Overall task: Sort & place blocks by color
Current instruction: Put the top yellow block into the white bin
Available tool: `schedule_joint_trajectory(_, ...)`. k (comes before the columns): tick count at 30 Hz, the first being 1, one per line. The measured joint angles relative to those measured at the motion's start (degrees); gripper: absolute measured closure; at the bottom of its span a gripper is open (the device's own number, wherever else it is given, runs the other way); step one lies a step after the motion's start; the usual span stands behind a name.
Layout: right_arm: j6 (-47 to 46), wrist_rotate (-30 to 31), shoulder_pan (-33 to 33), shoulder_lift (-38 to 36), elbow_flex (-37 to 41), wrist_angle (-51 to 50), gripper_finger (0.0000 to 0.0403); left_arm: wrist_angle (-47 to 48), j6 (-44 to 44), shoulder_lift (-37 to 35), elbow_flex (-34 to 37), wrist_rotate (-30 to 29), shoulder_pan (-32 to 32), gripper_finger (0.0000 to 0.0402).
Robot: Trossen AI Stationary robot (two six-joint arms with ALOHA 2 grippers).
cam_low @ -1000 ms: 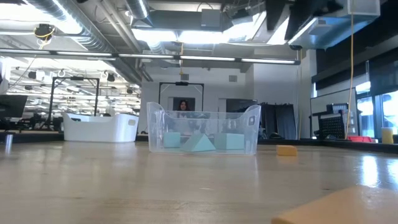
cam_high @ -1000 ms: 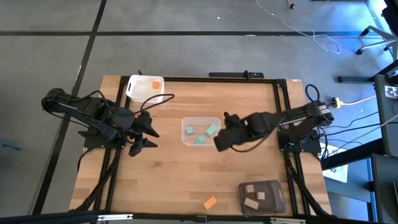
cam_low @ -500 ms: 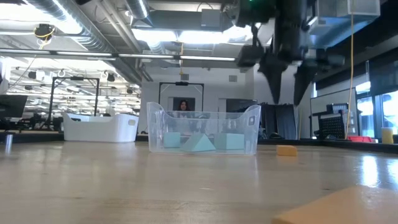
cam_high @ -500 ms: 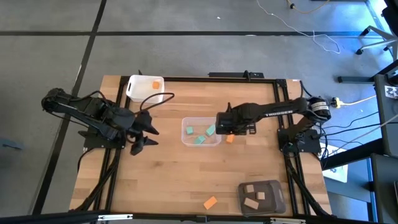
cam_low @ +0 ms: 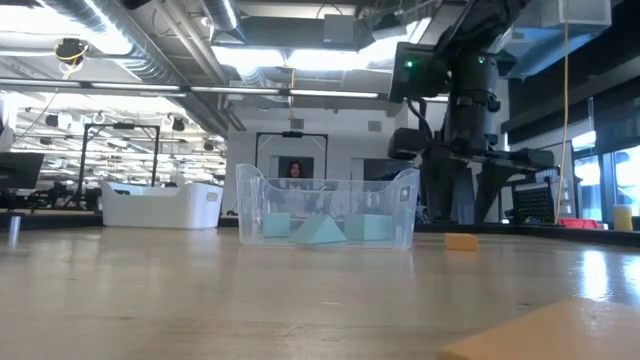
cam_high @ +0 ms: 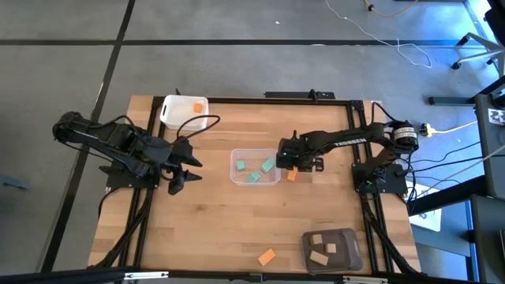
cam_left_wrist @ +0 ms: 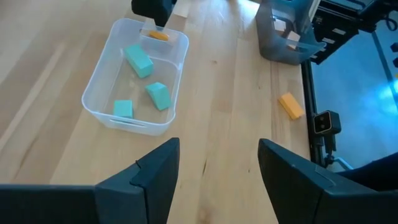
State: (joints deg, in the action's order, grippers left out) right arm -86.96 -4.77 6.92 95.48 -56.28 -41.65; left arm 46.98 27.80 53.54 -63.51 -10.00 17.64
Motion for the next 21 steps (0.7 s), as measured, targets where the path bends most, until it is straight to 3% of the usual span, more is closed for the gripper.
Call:
schedule_joint_trajectory(11, -2.9, -0.9, -1.3, 0.0, 0.4, 2.1, 0.0231, 0.2, 0.0, 0.0, 0.0, 0.0, 0.0, 0.0192)
schedule_joint_trajectory(21, -7.4, 2.6, -4.6, 0.0, 0.4, 2.7, 0.0231, 1.2, 0.0, 0.0, 0.0, 0.0, 0.0, 0.0192)
